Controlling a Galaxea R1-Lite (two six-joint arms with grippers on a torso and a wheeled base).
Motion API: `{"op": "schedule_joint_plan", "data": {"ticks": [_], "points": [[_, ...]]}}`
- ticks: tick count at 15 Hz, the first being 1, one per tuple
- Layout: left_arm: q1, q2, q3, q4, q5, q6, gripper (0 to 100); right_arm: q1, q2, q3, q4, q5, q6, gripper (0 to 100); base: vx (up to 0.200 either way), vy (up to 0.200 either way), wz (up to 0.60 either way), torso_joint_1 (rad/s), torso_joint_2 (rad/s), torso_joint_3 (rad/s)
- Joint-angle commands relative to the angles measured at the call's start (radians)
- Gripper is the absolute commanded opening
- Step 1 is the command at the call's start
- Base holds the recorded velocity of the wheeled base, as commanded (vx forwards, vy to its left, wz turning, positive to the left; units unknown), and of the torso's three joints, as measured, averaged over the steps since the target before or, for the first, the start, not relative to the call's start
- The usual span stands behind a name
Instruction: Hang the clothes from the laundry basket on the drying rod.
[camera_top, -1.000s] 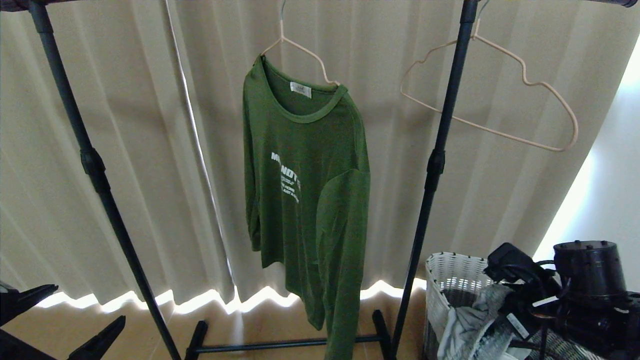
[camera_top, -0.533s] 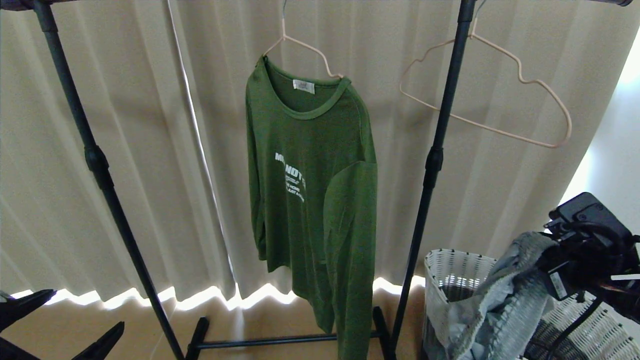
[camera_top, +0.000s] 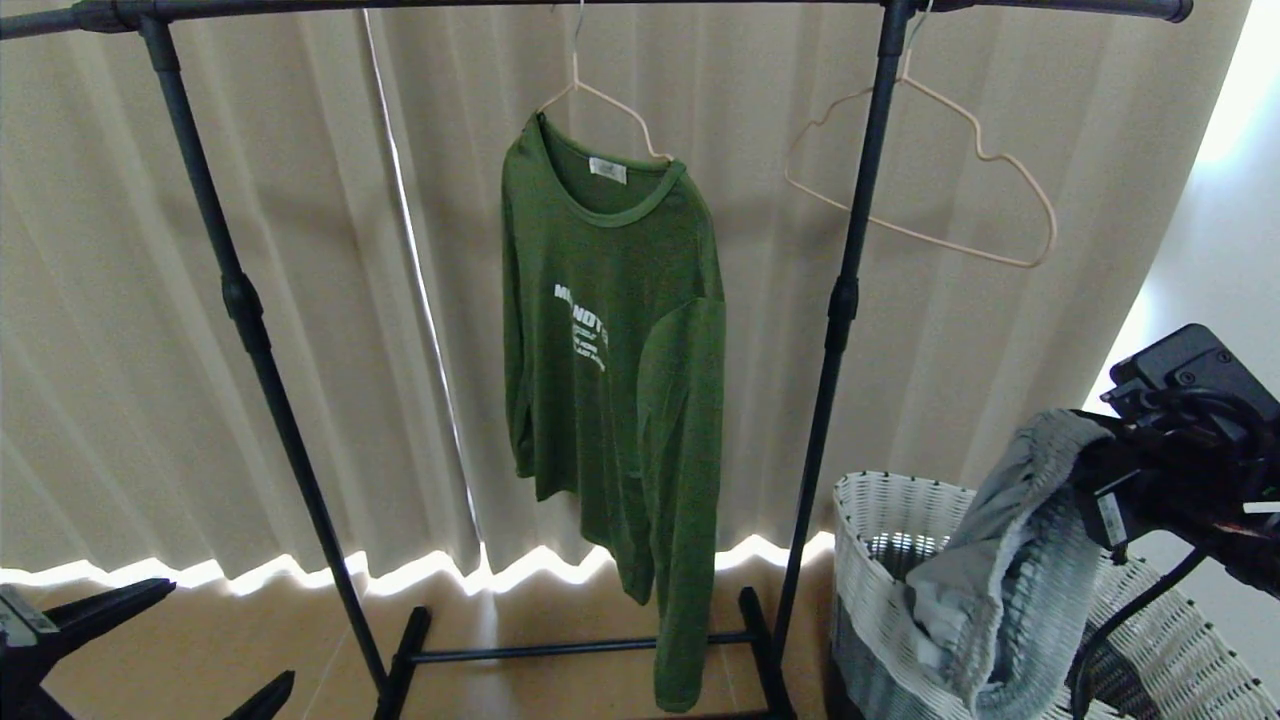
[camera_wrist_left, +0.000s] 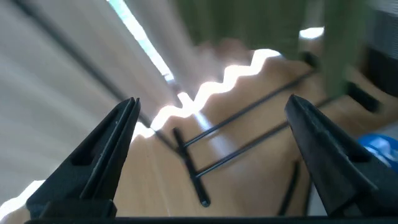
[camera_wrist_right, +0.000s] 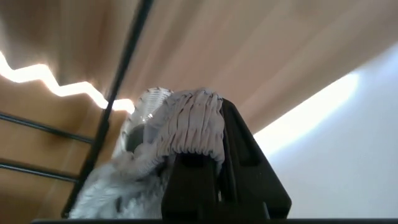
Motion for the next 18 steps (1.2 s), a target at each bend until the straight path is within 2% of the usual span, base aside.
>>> {"op": "schedule_joint_plan", "data": {"ticks": [1, 3, 5, 8, 10, 11, 12, 14, 16, 18], "points": [[-0.082, 0.044, -0.025, 0.0, 0.001, 0.008, 100, 0.071, 0.02, -0.031, -0.001, 0.002, 0.001, 0, 0.0, 0.0, 0.0, 0.0, 0.0, 0.0], [-0.154, 0.101, -0.055, -0.002, 0.001, 0.02, 100, 0.142, 0.028, -0.06, -0.003, 0.023, 0.001, 0, 0.0, 0.0, 0.0, 0.0, 0.0, 0.0], [-0.289, 0.217, -0.14, -0.003, 0.002, -0.012, 100, 0.235, 0.045, -0.132, -0.003, 0.029, 0.003, 0, 0.0, 0.0, 0.0, 0.0, 0.0, 0.0], [-0.451, 0.395, -0.267, -0.065, 0.007, -0.18, 100, 0.34, 0.087, -0.246, -0.007, 0.035, 0.038, 0, 0.0, 0.0, 0.0, 0.0, 0.0, 0.0], [-0.518, 0.518, -0.344, -0.114, 0.011, -0.288, 100, 0.398, 0.098, -0.299, -0.011, 0.046, 0.117, 0, 0.0, 0.0, 0.0, 0.0, 0.0, 0.0], [-0.53, 0.544, -0.356, -0.123, 0.014, -0.308, 100, 0.404, 0.098, -0.307, -0.011, 0.054, 0.129, 0, 0.0, 0.0, 0.0, 0.0, 0.0, 0.0], [-0.57, 0.636, -0.396, -0.164, 0.024, -0.371, 100, 0.41, 0.097, -0.324, -0.012, 0.087, 0.144, 0, 0.0, 0.0, 0.0, 0.0, 0.0, 0.0], [-0.612, 0.76, -0.45, -0.23, 0.053, -0.423, 100, 0.412, 0.091, -0.33, -0.017, 0.14, 0.146, 0, 0.0, 0.0, 0.0, 0.0, 0.0, 0.0], [-0.651, 0.857, -0.503, -0.292, 0.088, -0.454, 100, 0.413, 0.087, -0.332, -0.017, 0.178, 0.147, 0, 0.0, 0.0, 0.0, 0.0, 0.0, 0.0], [-0.684, 0.914, -0.551, -0.309, 0.091, -0.49, 100, 0.435, 0.083, -0.332, -0.041, 0.199, 0.155, 0, 0.0, 0.0, 0.0, 0.0, 0.0, 0.0]]}}
